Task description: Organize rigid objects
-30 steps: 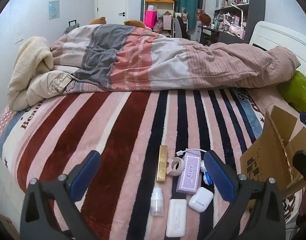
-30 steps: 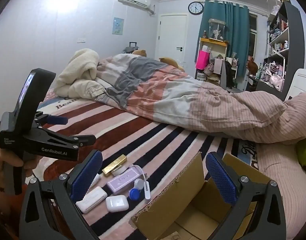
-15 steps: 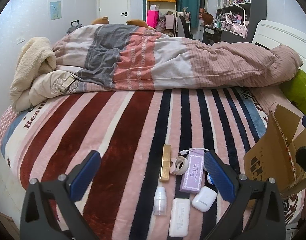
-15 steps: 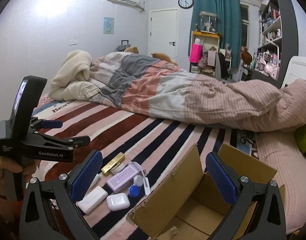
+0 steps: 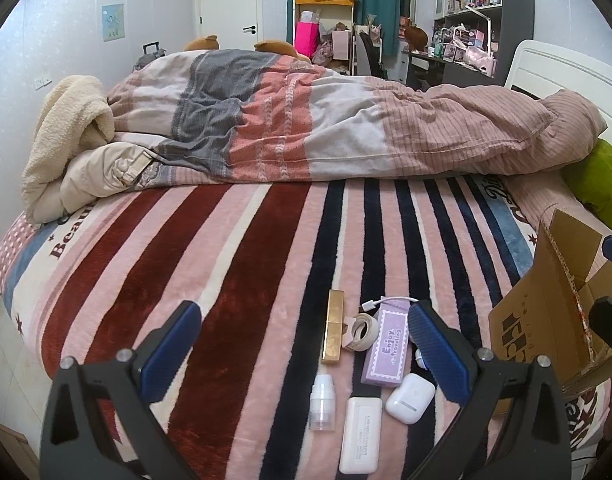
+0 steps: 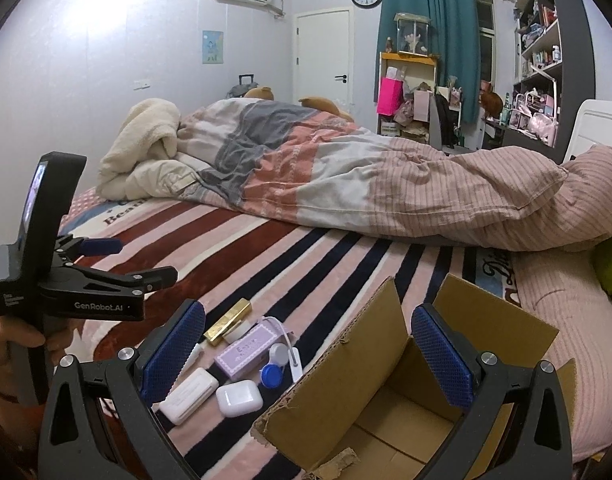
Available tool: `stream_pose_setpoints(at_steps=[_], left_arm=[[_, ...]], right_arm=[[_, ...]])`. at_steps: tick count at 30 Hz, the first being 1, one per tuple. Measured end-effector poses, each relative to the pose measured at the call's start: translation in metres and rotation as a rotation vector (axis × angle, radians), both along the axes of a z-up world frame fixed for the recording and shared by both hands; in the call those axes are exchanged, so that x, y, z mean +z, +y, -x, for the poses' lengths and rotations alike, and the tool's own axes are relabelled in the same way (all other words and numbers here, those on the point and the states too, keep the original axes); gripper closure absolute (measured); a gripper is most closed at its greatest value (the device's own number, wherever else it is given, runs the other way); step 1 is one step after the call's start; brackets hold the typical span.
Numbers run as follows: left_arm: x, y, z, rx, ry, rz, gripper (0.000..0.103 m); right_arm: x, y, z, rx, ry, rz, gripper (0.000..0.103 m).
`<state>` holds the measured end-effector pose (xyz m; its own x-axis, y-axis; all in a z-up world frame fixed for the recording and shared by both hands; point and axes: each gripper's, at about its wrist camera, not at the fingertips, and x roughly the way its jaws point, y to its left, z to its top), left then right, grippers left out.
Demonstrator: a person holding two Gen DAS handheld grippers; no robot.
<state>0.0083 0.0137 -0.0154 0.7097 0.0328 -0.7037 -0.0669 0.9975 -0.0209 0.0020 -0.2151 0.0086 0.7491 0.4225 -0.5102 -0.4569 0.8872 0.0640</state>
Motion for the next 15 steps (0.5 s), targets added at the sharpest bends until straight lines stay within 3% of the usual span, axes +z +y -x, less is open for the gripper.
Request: stream_pose_setpoints(at_steps=[15], left_arm=[[0.0039, 0.0048, 0.0024, 0.002, -0.010, -0.007, 0.001]], right_arm=[[-0.0021, 0.0024, 0.0008, -0.001, 0.010, -0.002, 0.000]])
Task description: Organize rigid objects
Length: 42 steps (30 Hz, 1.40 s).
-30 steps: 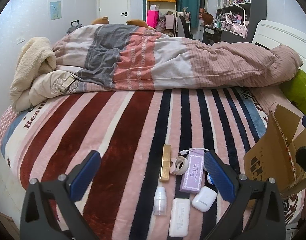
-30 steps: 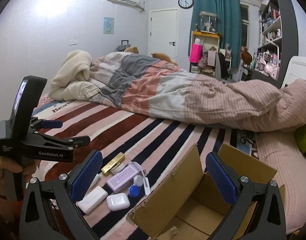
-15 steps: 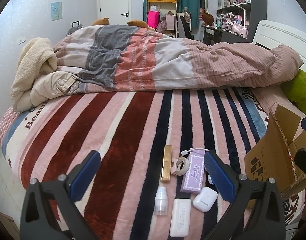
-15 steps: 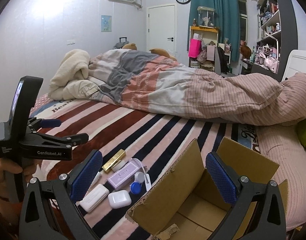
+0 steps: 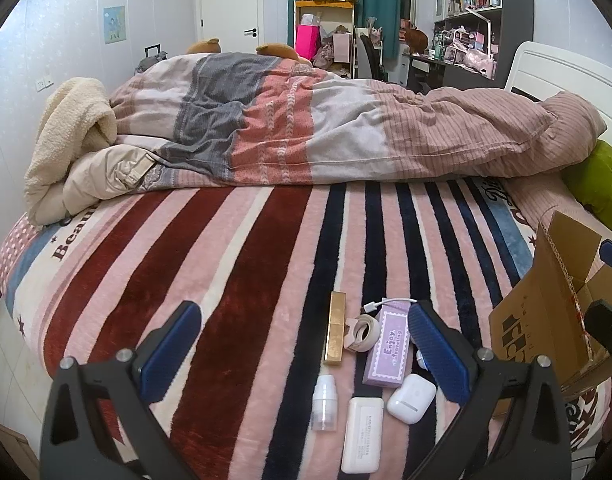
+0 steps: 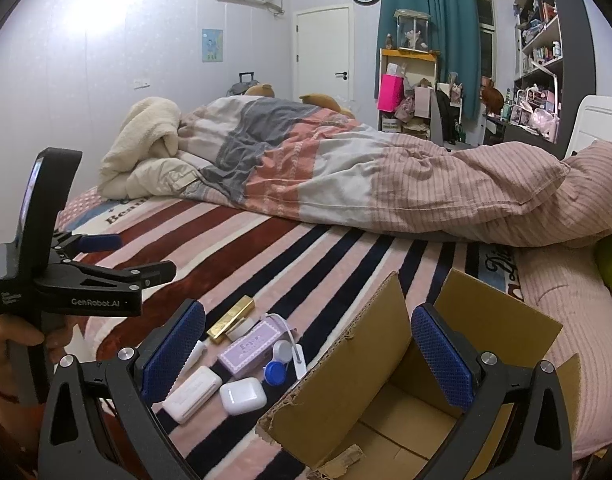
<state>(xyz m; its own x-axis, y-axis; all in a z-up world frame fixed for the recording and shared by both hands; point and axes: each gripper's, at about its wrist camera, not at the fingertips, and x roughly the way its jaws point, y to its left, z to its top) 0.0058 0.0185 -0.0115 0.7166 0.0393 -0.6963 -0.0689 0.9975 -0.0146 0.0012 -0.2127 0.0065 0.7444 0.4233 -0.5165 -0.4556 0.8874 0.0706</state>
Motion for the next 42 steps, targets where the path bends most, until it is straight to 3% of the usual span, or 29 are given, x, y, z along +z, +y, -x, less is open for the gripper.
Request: stream_pose_setpoints(at_steps=[19, 21, 23, 25, 28, 34, 38, 42], left_arm=[[0.005, 0.004, 0.005, -0.031, -0.026, 0.018, 0.001], [0.007, 0.009, 0.006, -0.035, -0.043, 0.036, 0.001], [0.009, 0.017, 0.007, -0.032, -0.068, 0.052, 0.001], [0.010, 0.026, 0.008, -0.023, -0.100, 0.063, 0.001], [0.005, 0.048, 0.007, -0.034, -0.140, 0.087, 0.001], [-0.026, 0.072, -0.004, -0.069, -0.098, 0.073, 0.001], [-0.042, 0.075, -0.004, -0.101, -0.063, 0.080, 0.001], [-0.049, 0.079, 0.001, -0.112, -0.047, 0.093, 0.001]], right_arm=[[0.002, 0.004, 0.008, 0.007, -0.024, -0.004, 0.000], [0.005, 0.009, 0.012, 0.016, -0.042, 0.010, 0.008], [0.009, 0.018, 0.017, 0.032, -0.066, 0.026, 0.028], [0.010, 0.030, 0.021, 0.067, -0.080, 0.032, 0.038], [0.001, 0.059, 0.023, 0.161, -0.031, 0.013, 0.050], [-0.060, 0.116, 0.027, 0.289, 0.190, -0.005, 0.053], [-0.114, 0.138, 0.022, 0.210, 0.352, 0.002, 0.052], [-0.141, 0.143, 0.019, 0.088, 0.406, 0.033, 0.052]])
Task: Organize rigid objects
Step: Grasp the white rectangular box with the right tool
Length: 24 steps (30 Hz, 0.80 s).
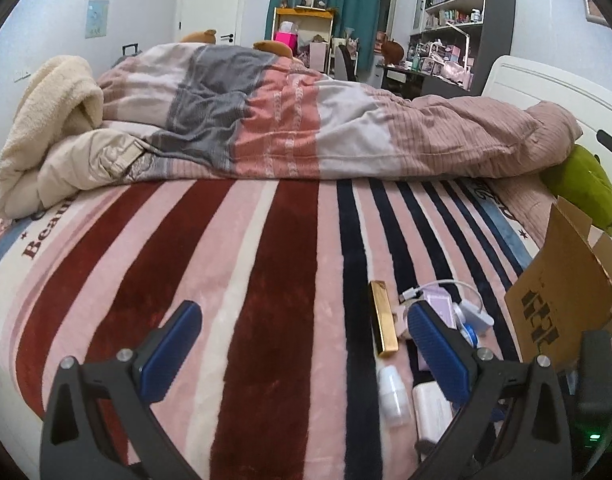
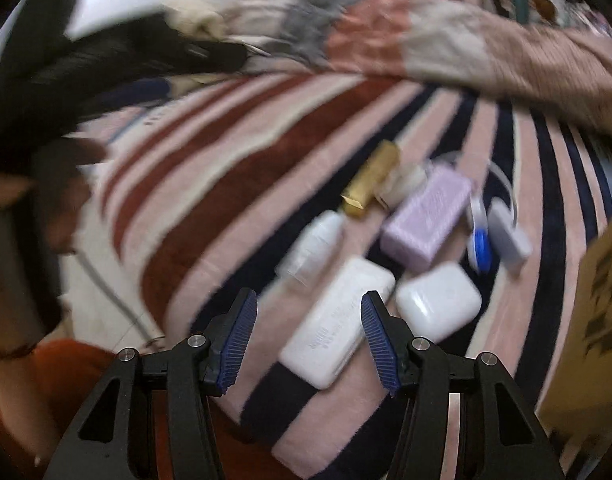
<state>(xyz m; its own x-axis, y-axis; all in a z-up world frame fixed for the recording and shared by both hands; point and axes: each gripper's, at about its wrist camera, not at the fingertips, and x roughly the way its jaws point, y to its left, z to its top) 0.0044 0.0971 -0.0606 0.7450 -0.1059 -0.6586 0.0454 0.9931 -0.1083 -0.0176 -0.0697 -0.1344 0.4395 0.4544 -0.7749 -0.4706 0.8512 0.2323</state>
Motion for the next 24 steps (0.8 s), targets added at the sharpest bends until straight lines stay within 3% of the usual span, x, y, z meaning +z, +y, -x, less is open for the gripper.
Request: stream_pose_setpoints(at_steps=[5, 8, 12, 16, 17, 20, 24], left_arm=[[-0.006, 0.006, 0.003, 0.003, 0.017, 0.014, 0.001], [-0.005, 0.006, 0.008, -0.001, 0.015, 0.010, 0.001], [-0.007, 0.006, 0.008, -0.032, 0.032, 0.057, 0.001], [-0.012, 0.001, 0.002, -0.069, 0.059, 0.100, 0.002], [-0.013, -0.001, 0.001, -0.082, 0.066, 0.104, 0.005], [-0.011, -0.007, 0.001, -0.136, 0.081, 0.127, 0.011], [0.002, -0.021, 0.002, -0.254, 0.104, 0.243, 0.011]], right_arm=[[-0.016, 0.006, 0.002, -0.041, 0.037, 0.031, 0.053], [-0.013, 0.004, 0.003, -0.023, 0.004, 0.110, 0.064], [-0.013, -0.016, -0.005, 0.011, 0.028, 0.175, 0.067], [-0.017, -0.014, -0.009, 0.007, 0.023, 0.133, 0.067], [-0.018, -0.010, -0.010, 0.014, -0.001, 0.152, 0.072], [-0.015, -0.005, -0.009, 0.039, -0.024, 0.166, 0.072], [0.013, -0.017, -0.003, 0.081, -0.082, 0.079, 0.072]])
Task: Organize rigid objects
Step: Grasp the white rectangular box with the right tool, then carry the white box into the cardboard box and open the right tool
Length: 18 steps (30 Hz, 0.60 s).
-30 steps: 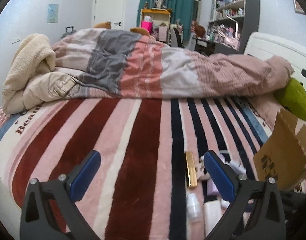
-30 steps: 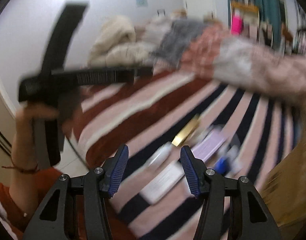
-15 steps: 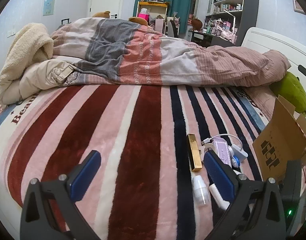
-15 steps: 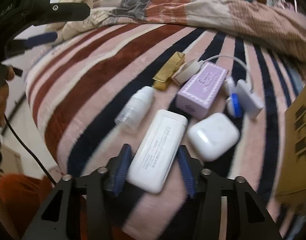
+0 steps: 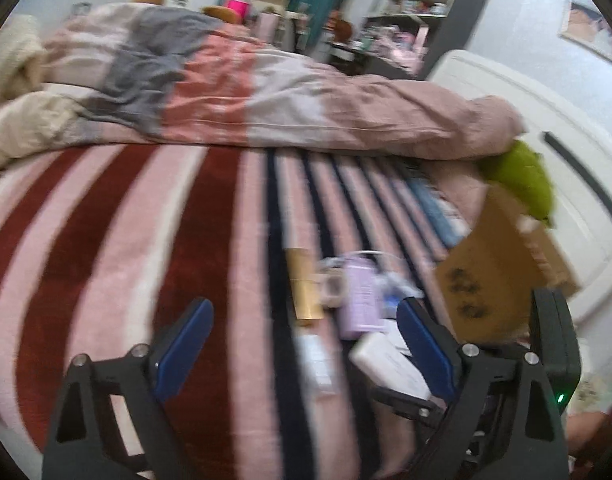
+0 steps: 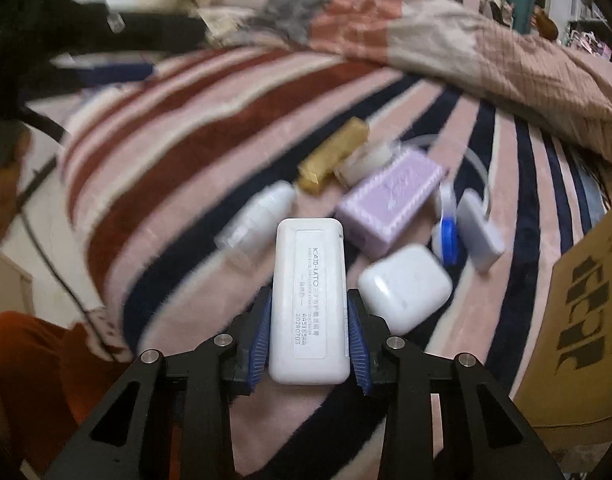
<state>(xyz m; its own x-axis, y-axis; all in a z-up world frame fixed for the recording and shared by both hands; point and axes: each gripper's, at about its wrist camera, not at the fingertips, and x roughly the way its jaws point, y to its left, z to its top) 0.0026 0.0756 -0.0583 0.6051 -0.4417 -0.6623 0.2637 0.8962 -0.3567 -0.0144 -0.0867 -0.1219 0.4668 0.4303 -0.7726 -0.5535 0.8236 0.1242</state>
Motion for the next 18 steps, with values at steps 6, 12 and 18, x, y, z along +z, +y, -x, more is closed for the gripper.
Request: stream_pose_setpoints(at_steps=[6, 12, 18], left_arm=[[0.052, -0.054, 0.003, -0.181, -0.017, 0.118, 0.018], [0.105, -0.137, -0.012, -0.340, -0.036, 0.092, 0.051], [0.112, -0.234, -0.046, -0.478, 0.031, 0.052, 0.069]], right_arm=[[0.080, -0.043, 0.011, 0.064, -0.150, -0.150, 0.072], [0.135, -0.099, 0.021, 0.062, -0.253, -0.264, 0.072], [0.141, -0.169, 0.008, -0.054, -0.254, -0.269, 0.072]])
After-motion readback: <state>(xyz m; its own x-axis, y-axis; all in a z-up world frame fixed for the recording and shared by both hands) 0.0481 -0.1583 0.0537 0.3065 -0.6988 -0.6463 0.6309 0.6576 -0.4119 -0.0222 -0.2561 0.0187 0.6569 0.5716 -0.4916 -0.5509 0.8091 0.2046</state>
